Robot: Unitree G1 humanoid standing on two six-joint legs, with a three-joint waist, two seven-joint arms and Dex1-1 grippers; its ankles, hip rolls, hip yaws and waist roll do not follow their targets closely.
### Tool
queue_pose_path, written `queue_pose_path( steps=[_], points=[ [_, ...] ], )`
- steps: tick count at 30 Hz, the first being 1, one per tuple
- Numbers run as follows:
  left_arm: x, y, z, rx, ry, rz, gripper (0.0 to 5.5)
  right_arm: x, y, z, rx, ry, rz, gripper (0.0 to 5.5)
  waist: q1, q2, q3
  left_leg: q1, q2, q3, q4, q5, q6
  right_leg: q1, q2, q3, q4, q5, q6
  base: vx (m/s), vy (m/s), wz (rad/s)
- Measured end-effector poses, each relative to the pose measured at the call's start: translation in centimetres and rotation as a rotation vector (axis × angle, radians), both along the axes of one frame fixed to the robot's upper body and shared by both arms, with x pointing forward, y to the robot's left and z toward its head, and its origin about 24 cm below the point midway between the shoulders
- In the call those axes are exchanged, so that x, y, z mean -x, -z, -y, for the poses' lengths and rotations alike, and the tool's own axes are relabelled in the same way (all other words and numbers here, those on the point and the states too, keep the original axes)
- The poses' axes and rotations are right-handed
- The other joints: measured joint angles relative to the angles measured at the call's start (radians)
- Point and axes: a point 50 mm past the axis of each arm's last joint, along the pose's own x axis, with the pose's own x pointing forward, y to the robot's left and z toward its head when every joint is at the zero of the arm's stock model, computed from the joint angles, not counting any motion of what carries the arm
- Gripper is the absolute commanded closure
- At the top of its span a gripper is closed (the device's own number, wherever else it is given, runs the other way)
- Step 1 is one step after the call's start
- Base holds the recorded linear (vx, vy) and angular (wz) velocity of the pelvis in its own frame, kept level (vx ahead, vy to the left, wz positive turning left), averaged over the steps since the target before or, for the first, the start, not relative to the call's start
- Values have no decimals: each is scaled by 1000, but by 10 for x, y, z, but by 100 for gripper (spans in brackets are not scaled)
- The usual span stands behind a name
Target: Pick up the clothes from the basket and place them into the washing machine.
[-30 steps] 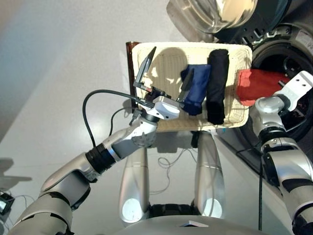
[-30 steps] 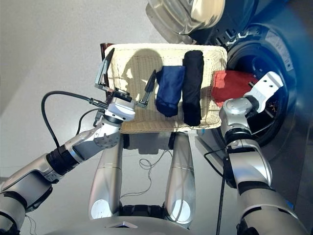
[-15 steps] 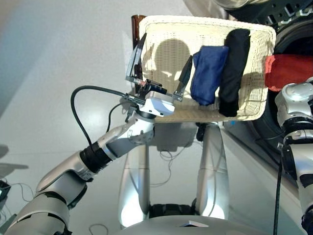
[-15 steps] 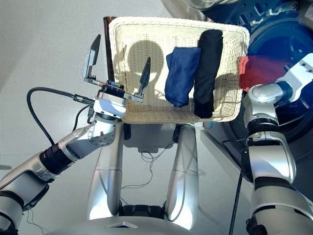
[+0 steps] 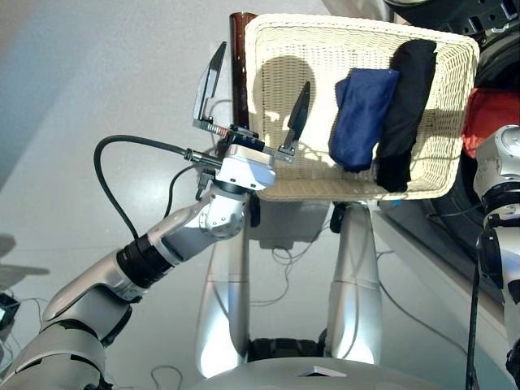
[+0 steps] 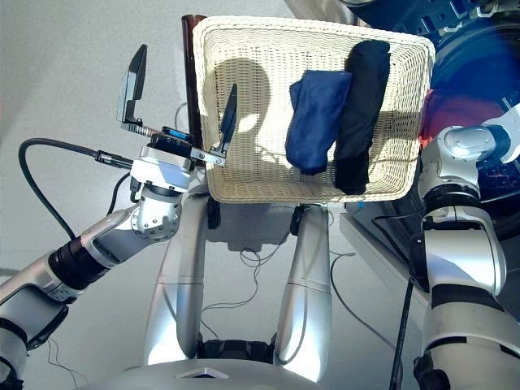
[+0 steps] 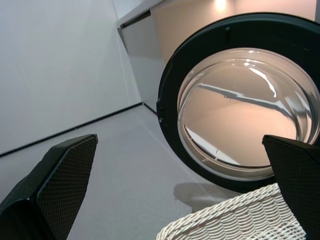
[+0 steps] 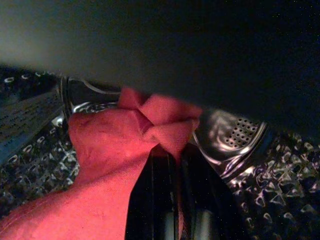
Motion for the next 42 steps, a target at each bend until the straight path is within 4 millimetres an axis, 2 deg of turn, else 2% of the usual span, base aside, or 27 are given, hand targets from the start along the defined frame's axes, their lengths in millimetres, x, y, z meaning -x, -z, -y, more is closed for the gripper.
queue_pose_path(
  steps=[1, 2, 5, 8, 15, 18, 22, 24, 29, 30, 34, 37, 42],
  points=[
    [0, 0, 0, 0, 0, 0, 0, 0, 0, 0, 1, 0, 2, 93, 0, 0, 0, 0, 0, 1, 3, -2, 3, 0, 0, 1, 1, 0, 0, 0, 0, 0],
    [0, 0, 0, 0, 1, 0, 0, 0, 0, 0, 2, 0, 4, 0, 0, 0, 0, 0, 0, 1, 5, -3, 5, 0, 0, 1, 1, 0, 0, 0, 0, 0],
    [0, 0, 0, 0, 1, -1, 0, 0, 1, 0, 3, -2, 3, 0, 0, 0, 0, -1, 1, 5, 20, -9, 16, 1, 0, 4, 8, 0, 0, 0, 0, 0],
    [0, 0, 1, 2, 4, -2, 0, -1, 1, 0, -2, -16, 6, 0, -1, 0, 0, -1, 1, 11, 40, -19, 32, 2, 0, 12, 21, -8, 12, 0, 0, 0],
    [-1, 0, -1, 16, 4, -18, 0, -6, -2, -13, -5, -107, 85, 0, -10, -1, 0, 4, 5, 14, 45, -24, 34, 7, 5, 14, 21, -8, 12, 0, 0, 0],
    [-2, 3, -6, 35, -21, -36, 0, -18, 9, -49, -20, -241, 134, 0, -35, -6, 0, 18, 15, 16, 42, -29, 28, 18, 14, 16, 20, -9, 14, 0, 0, 0],
    [-2, 2, -6, 69, -25, -43, 0, -17, 47, -85, -33, -353, 90, 0, -38, -6, 0, 29, 32, 16, 40, -36, 17, 20, 30, 17, 20, -11, 16, 0, 0, 0],
    [-2, 5, -7, 78, -31, -55, 0, -15, 59, -104, -30, -412, 85, 0, -52, -6, 0, 30, 39, 15, 40, -39, 12, 19, 37, 16, 20, -12, 17, 0, 0, 0],
    [-6, 16, -7, 103, -39, -131, 0, -2, 66, -142, 87, -589, 105, 0, -78, -6, 0, 33, 49, 16, 39, -43, 6, 16, 46, 17, 22, -12, 18, 0, 0, 0],
    [-8, 17, -7, 105, -41, -151, 0, 1, 62, -151, 120, -635, 127, 0, -82, -6, 0, 35, 50, 16, 38, -44, 5, 18, 47, 17, 21, -12, 18, 0, 0, 0],
    [-19, 44, -5, 98, -21, -341, 0, 12, 59, -176, 257, -784, 136, 0, -88, -8, 0, 54, 56, 17, 29, -46, 0, 26, 52, 18, 21, -13, 18, 0, 0, 0],
    [-26, 62, -3, 126, 5, -483, 0, 17, 49, -190, 351, -868, 169, 0, -95, -11, 0, 58, 57, 17, 24, -46, -4, 27, 54, 17, 20, -13, 18, 0, 0, 0],
    [-40, 85, 13, 139, 79, -663, 0, 20, 9, -208, 635, -956, 221, 0, -108, -21, 0, 70, 60, 17, 22, -46, -6, 40, 57, 17, 14, -12, 18, 0, 0, 0]
  ],
)
